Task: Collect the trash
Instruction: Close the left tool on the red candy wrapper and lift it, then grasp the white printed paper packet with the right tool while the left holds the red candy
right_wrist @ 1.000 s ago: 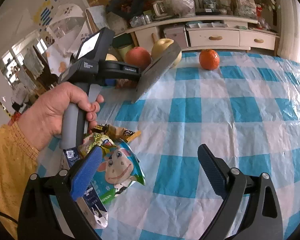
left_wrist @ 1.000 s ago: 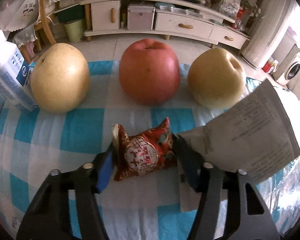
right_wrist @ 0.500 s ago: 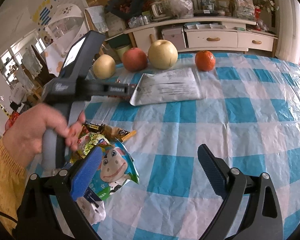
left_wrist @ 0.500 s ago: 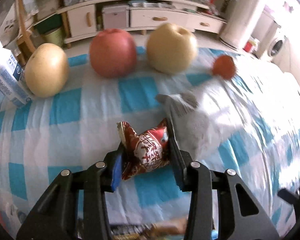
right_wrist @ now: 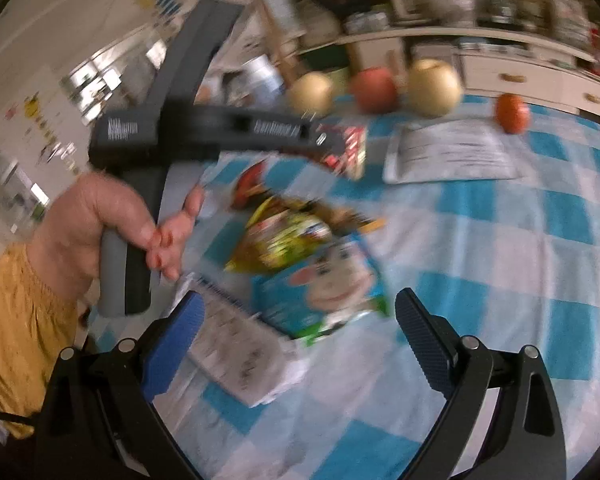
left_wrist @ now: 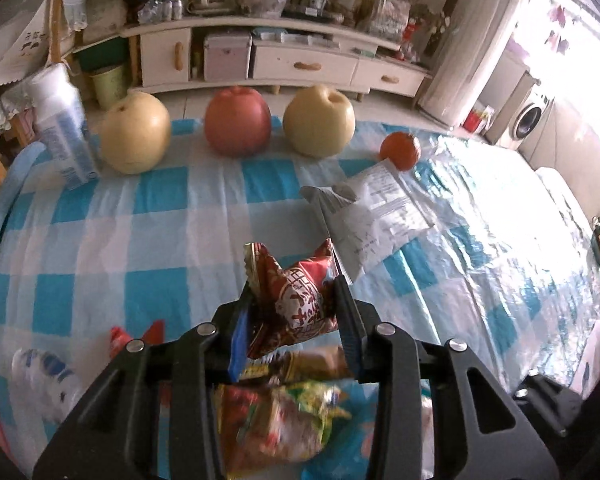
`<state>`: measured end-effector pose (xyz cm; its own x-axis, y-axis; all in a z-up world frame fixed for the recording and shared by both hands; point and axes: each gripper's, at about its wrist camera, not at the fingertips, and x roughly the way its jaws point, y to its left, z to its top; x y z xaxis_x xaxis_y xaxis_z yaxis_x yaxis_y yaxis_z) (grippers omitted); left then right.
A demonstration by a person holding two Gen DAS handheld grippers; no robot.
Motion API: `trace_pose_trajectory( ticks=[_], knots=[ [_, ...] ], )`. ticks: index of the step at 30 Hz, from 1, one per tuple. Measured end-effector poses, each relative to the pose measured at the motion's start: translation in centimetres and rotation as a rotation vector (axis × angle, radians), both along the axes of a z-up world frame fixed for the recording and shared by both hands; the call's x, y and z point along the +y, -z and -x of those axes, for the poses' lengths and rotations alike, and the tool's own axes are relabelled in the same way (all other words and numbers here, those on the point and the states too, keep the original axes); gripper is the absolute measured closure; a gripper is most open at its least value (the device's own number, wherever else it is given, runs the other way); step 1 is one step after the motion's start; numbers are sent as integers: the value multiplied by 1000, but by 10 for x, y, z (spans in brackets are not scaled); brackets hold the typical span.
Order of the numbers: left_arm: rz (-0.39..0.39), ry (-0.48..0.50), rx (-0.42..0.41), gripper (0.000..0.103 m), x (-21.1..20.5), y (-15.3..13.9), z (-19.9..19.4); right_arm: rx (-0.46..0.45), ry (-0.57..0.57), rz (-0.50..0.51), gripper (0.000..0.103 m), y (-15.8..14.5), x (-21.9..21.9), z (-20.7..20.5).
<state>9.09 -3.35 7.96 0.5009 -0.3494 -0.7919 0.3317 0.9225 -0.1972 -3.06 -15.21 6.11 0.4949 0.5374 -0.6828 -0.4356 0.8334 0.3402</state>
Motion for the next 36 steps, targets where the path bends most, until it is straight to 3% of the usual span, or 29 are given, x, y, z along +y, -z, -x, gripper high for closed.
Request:
trace_pose_trajectory(
  ticks=[5,8,14,18,26,27,30,33,36],
  knots=[
    [52,-33,-36,68,27,-17,24,23,-114,113,8,14,34,7],
    [90,-49,-42,69,44,-21,41,39,-163,123,8,20,43,13],
    [161,-76,-31,72,78,-18,72,58,-285,165,8,30,65,37],
    [176,-97,-16,72,99,-8,90,11,-412,232,8,32,83,63],
    [207,-136,28,71,136,26,111,-28,-310,277,8,31,83,58],
    [200,-138,37,70,138,32,112,-32,-302,284,8,32,84,57],
    [160,-111,8,57,141,35,115,-46,-304,323,8,37,96,58],
    [31,-46,-78,35,135,30,120,-57,-308,340,8,41,106,58],
    [-77,70,-177,29,124,26,125,-73,-322,363,8,43,110,60]
  ],
)
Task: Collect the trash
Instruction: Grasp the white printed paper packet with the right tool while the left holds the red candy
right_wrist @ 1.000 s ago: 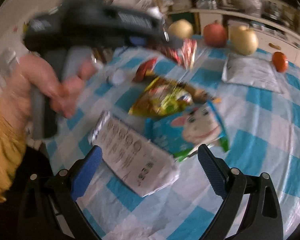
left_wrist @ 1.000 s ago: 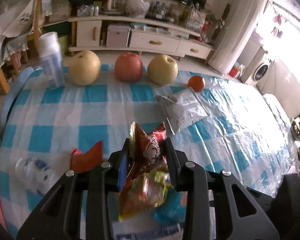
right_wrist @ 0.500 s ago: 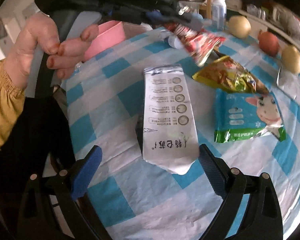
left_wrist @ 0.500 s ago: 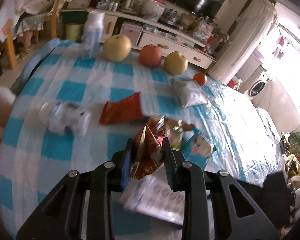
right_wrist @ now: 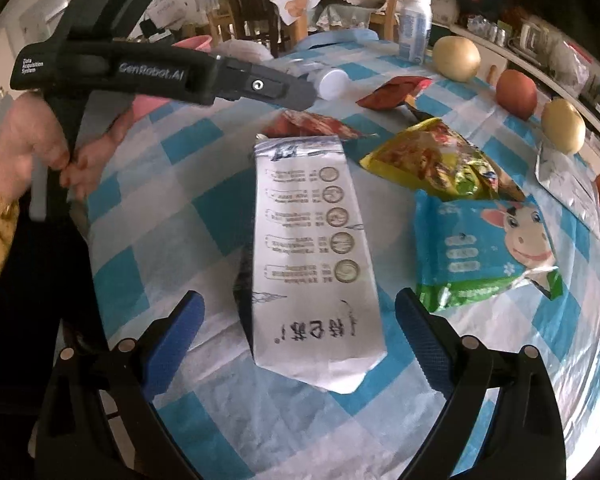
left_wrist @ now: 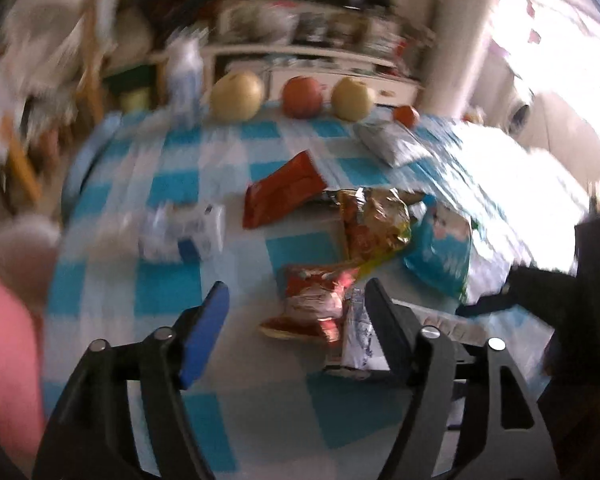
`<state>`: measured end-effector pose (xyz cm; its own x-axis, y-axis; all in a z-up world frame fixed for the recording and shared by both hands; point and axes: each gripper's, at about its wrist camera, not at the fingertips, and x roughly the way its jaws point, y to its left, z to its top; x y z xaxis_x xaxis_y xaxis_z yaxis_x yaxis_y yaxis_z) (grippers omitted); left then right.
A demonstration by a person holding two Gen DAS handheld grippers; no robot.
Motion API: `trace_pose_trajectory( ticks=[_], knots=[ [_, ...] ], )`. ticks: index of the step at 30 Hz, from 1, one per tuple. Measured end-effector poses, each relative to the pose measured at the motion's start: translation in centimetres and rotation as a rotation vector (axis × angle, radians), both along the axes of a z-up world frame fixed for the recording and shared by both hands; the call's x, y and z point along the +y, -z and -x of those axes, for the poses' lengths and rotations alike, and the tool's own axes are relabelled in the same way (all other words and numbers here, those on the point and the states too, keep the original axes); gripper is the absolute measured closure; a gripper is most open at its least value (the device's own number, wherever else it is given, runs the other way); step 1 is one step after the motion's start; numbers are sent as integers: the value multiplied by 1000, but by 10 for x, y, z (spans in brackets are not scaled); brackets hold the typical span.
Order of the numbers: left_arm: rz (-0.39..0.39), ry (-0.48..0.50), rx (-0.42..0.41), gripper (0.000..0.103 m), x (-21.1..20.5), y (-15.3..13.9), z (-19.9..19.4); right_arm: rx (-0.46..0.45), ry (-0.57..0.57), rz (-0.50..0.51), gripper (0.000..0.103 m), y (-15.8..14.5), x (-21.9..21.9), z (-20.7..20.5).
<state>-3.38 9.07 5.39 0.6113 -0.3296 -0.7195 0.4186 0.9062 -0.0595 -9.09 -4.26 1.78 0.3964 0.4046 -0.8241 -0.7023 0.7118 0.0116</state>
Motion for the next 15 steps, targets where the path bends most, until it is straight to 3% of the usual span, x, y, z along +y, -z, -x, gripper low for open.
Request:
trace_pose_trajectory(
  ticks=[5,15],
  knots=[
    [-93,119,-42,24,-18,7,-3,-7,13,26,8,4,-4,-3],
    [17,122,77,27,-17,25,-21,-12,11,15,8,4,0,-5]
  ],
)
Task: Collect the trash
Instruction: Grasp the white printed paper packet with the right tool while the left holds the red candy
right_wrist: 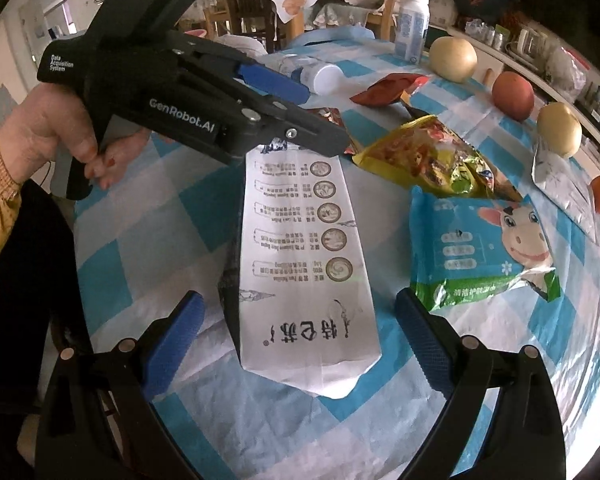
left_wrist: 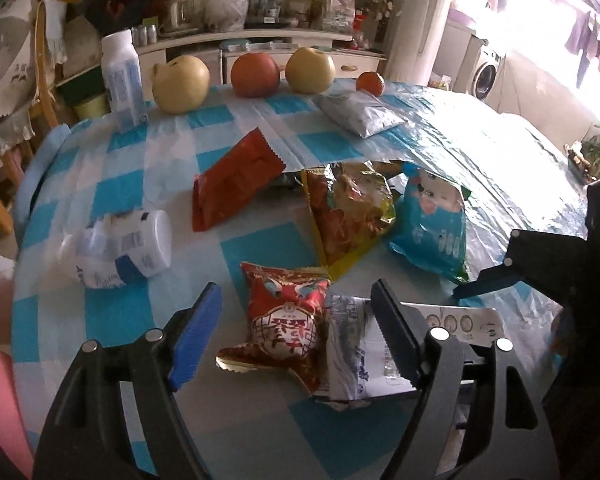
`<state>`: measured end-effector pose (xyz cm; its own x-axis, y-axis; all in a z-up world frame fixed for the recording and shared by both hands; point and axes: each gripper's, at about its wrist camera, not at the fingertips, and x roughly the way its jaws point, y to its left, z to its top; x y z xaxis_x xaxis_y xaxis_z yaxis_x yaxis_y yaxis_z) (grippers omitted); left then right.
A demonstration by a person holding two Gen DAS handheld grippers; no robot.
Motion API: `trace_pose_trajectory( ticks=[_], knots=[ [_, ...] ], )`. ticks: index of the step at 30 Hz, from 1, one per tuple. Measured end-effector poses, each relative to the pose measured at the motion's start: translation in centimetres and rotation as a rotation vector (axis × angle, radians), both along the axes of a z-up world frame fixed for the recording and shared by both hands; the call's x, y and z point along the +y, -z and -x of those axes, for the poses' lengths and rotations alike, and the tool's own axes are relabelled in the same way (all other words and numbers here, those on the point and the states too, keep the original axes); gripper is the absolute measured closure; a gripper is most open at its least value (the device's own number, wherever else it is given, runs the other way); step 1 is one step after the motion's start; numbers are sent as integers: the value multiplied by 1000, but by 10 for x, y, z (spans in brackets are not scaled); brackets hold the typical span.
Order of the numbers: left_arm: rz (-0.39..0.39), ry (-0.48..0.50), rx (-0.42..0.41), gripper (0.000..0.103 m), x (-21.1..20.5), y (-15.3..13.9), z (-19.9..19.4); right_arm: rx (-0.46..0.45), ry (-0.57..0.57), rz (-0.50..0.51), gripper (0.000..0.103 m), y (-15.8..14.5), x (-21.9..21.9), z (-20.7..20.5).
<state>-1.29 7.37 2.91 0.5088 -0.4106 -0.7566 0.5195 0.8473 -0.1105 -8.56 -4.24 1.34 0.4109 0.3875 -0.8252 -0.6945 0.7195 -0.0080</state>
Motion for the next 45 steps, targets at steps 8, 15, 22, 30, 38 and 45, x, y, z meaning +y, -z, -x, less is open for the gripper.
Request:
trace_pose_trajectory(
  ticks=[8,15,22,30,38,45],
  knots=[
    [52,-40,45,26,18,4,-1,5,-13,9,8,0,-4,4],
    [62,-72,62,26,25,3,-4,-57,10,23,8,-4,1,6],
    [62,-55,67,26,19,4,-4,-77,49,4,28,-7,5,-5],
    [91,-52,70,26,15,7,-7,-52,81,-17,30,-7,3,-4],
    [80,-18,47,18,9,7,0,-42,167,16,31,-8,-3,14],
    [24,-50,46,15,8,11,1,-32,293,30,31,-5,-30,33]
  ],
)
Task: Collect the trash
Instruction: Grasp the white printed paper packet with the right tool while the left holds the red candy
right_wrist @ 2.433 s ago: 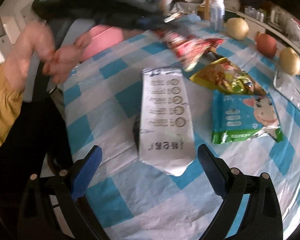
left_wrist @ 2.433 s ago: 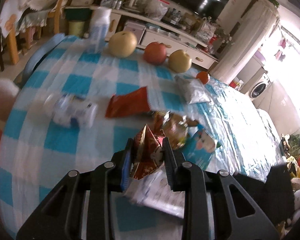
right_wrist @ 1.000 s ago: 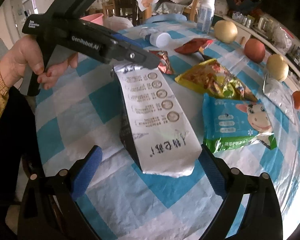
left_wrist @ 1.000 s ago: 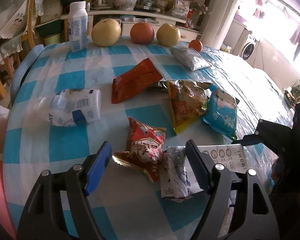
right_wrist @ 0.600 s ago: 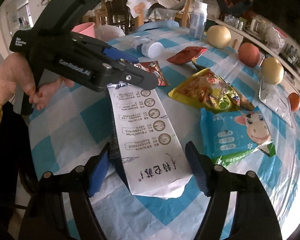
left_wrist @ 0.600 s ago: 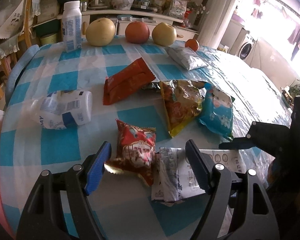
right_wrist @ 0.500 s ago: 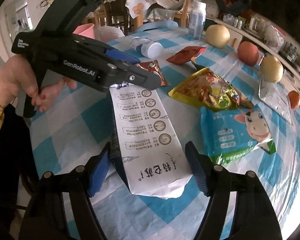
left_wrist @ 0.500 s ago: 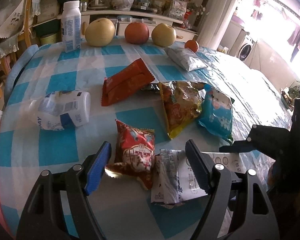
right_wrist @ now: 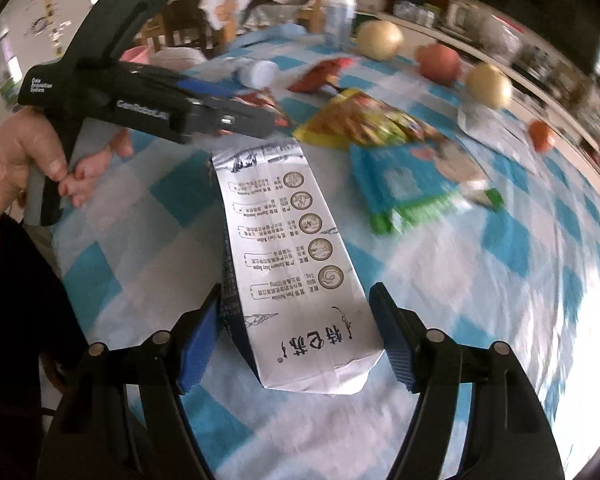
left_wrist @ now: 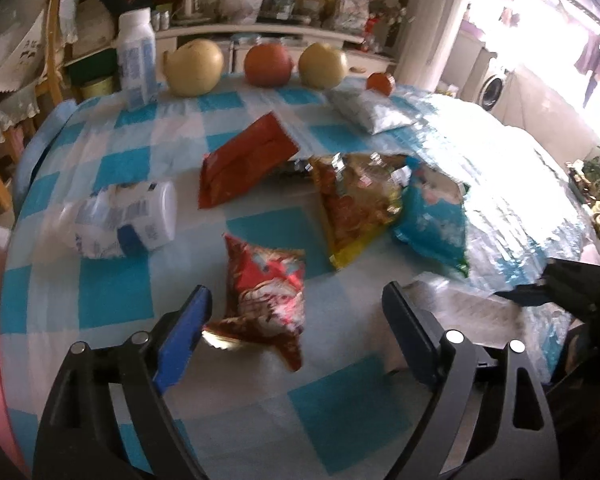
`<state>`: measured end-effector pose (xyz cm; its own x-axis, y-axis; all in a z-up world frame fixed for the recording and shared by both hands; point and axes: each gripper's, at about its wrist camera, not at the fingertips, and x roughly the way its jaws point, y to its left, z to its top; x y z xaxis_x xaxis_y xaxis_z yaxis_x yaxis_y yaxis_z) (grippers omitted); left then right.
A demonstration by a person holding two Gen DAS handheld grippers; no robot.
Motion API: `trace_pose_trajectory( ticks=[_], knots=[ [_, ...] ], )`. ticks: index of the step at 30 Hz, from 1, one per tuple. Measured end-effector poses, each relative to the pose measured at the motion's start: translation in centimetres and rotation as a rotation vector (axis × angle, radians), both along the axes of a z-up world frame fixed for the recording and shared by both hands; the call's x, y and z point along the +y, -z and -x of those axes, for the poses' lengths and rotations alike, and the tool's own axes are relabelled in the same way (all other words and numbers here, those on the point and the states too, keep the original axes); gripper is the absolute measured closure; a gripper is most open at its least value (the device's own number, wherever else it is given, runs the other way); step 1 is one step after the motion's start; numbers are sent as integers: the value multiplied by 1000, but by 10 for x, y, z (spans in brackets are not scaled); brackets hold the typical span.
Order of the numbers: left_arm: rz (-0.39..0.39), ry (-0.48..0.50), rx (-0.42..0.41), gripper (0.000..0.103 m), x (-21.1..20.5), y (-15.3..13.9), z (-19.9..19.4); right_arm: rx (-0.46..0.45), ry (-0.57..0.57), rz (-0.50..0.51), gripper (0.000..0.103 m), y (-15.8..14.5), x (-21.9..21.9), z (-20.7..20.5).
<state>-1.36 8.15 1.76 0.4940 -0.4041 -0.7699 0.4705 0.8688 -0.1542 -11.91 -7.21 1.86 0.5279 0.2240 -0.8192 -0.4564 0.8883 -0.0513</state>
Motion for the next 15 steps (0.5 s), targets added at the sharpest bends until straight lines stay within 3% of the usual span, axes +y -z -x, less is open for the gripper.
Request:
trace_pose_trajectory(
  ticks=[5,7,9,11,15],
  knots=[
    [-93,-8,-36,18,-13,7,5,-11,69,-8,31,-5,-10,11],
    [-109,-25,-50,25,-14,8,6,-16,86,-7,31,-6,-10,15],
    [-102,-57,-54,46,-10,6,5,-17,99,-10,31,-8,-11,16],
    [-67,-102,-43,61,0,4,1,-10,120,-20,31,-9,-12,18],
    [-30,-131,-16,64,9,2,1,1,160,-58,31,-12,-12,20]
  ],
)
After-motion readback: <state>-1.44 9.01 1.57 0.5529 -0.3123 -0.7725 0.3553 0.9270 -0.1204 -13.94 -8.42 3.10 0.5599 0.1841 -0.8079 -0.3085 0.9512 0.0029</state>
